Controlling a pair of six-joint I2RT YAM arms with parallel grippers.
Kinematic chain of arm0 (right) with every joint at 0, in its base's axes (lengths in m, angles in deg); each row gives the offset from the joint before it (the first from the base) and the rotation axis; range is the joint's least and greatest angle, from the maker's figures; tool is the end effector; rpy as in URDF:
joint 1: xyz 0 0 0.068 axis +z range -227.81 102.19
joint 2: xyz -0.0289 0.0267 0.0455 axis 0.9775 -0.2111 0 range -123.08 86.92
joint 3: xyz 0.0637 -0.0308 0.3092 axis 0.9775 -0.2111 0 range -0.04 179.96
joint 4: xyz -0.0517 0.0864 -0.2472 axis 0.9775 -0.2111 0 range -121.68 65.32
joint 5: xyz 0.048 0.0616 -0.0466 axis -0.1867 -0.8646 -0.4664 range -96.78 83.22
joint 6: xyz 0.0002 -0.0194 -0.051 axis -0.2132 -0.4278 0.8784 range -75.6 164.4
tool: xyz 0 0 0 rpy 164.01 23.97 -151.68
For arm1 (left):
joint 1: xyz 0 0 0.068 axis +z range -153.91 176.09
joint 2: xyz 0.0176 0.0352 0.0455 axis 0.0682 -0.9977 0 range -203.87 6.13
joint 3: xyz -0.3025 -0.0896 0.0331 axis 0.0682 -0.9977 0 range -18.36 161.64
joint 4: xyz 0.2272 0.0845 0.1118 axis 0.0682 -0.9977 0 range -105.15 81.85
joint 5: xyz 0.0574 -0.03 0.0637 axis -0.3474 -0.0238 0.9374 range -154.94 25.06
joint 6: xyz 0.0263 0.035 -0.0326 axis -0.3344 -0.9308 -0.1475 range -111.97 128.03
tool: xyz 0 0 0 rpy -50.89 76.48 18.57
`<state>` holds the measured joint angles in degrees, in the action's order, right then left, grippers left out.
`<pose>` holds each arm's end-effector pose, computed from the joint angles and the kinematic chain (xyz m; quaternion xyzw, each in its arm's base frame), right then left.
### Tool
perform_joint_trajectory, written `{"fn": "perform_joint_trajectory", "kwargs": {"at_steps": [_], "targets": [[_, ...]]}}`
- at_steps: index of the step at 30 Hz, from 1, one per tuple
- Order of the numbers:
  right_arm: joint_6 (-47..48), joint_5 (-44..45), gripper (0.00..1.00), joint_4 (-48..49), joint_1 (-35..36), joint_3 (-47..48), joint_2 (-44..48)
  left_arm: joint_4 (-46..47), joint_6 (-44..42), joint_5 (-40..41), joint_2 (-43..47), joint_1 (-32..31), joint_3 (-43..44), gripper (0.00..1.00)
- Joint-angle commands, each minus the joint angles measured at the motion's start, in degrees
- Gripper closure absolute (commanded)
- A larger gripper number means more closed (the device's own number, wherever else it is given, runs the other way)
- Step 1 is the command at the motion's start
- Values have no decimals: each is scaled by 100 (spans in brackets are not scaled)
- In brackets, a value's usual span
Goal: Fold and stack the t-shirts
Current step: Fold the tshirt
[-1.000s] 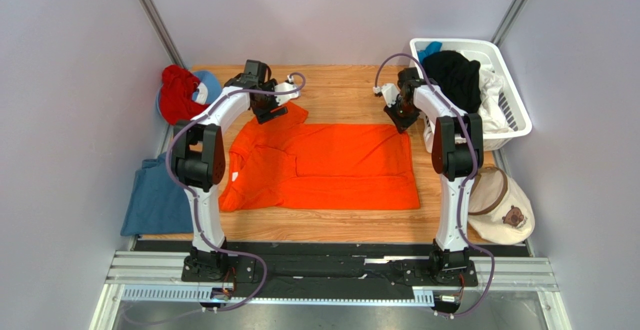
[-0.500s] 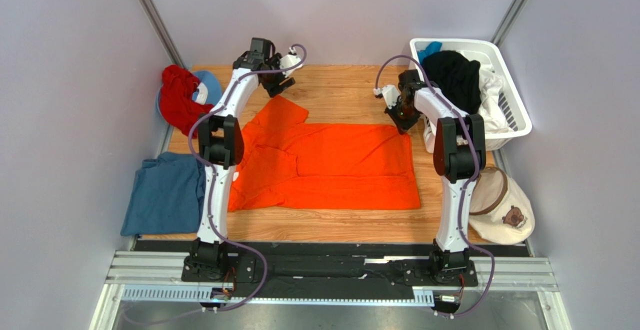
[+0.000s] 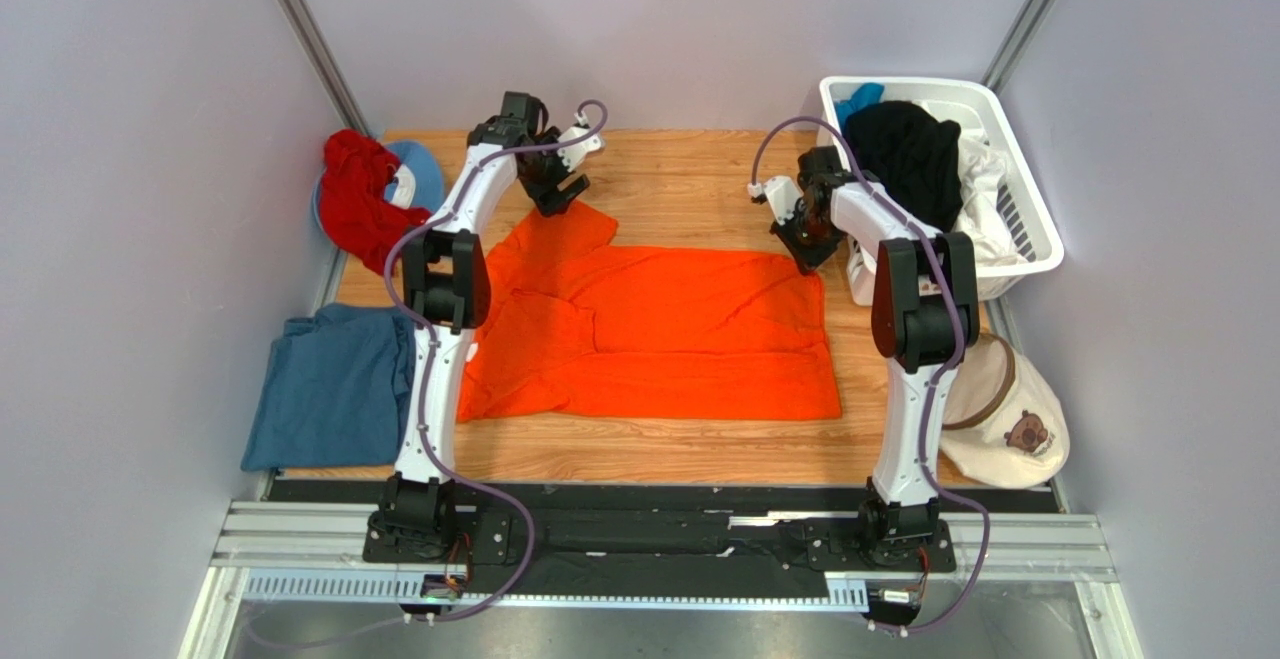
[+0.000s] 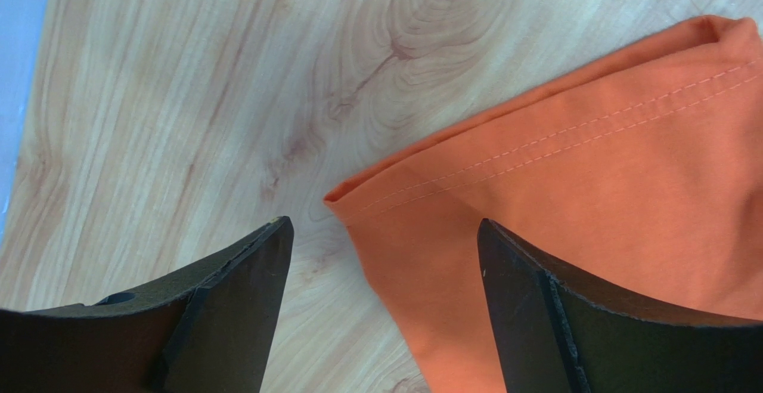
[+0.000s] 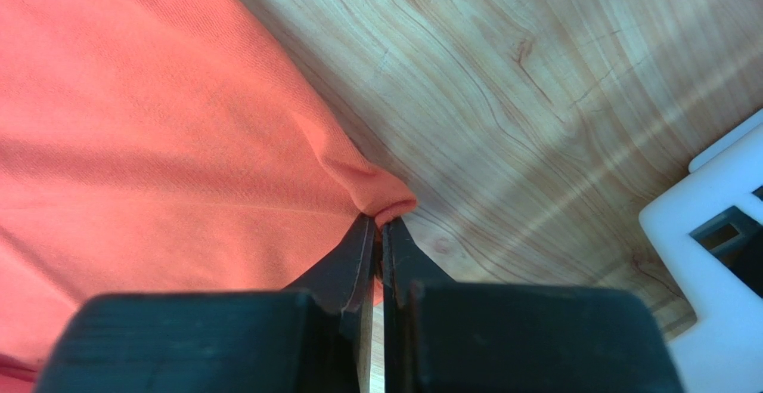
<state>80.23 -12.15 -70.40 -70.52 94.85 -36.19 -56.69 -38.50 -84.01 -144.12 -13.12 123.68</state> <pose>0.4648 0.0629 0.2010 -0.3696 0.9175 0.0105 0.1466 0.5954 -0.1085 0.2000 0.4836 0.8132 -0.0601 0.3181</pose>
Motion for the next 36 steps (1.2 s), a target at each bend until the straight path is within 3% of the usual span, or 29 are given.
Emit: {"fn": "perform_joint_trajectory", "kwargs": {"at_steps": [1, 10, 19, 22, 23, 24, 36], "targets": [[-59, 36, 95, -69, 71, -190, 138, -208, -163, -167, -100, 16, 263, 15], [-68, 0, 95, 10, 115, -445, 384, -429, -445, -70, -259, 16, 307, 24], [-85, -8, 95, 89, 168, -647, 551, -666, -744, 44, -285, -10, 211, 51], [-85, -8, 95, 89, 176, -674, 595, -657, -797, 105, -259, -28, 123, 65], [-85, 0, 95, 98, 185, -674, 604, -649, -814, 140, -250, -37, 114, 97], [-85, 0, 95, 89, 194, -682, 595, -605, -788, 175, -232, -45, 9, 100], [-103, 106, 95, 107, 229, -656, 613, -200, -779, 194, 382, -239, -545, 100]]}}
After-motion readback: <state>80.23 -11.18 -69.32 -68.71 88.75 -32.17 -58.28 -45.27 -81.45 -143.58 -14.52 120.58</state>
